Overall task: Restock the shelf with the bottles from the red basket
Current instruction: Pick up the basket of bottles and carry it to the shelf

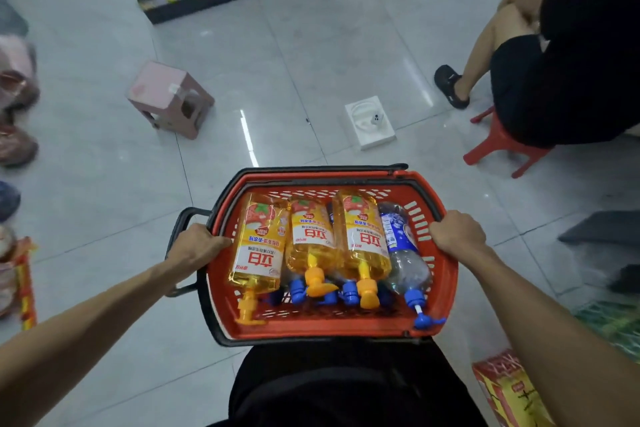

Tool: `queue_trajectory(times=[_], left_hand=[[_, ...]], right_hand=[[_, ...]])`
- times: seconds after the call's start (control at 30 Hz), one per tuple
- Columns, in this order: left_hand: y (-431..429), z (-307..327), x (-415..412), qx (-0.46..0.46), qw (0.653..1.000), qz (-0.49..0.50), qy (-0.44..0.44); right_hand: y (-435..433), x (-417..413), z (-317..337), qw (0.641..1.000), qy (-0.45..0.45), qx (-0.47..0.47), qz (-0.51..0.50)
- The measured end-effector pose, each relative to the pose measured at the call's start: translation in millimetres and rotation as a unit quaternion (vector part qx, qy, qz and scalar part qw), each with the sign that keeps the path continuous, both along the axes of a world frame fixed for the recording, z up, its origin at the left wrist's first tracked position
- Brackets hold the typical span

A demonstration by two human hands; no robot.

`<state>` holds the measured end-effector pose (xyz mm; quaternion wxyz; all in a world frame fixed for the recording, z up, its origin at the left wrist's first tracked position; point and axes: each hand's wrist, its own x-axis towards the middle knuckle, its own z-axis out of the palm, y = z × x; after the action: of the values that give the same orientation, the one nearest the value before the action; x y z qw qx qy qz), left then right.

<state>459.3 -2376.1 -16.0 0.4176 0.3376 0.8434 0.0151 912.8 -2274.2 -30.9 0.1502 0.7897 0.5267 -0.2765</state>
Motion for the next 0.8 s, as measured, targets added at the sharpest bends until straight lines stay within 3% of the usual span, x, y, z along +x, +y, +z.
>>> queue_trajectory(times=[0.43, 0.8], left_hand=[[264.5, 25.6, -40.3, 0.029, 0.994, 0.101, 0.032], [493.1, -7.6, -176.0, 0.068, 0.991, 0.107, 0.033]], right_hand=[[352.3, -78.4, 14.0, 0.996, 0.043, 0.016, 0.082], [577.6, -212.3, -4.1, 0.995, 0.032, 0.022, 0.088]])
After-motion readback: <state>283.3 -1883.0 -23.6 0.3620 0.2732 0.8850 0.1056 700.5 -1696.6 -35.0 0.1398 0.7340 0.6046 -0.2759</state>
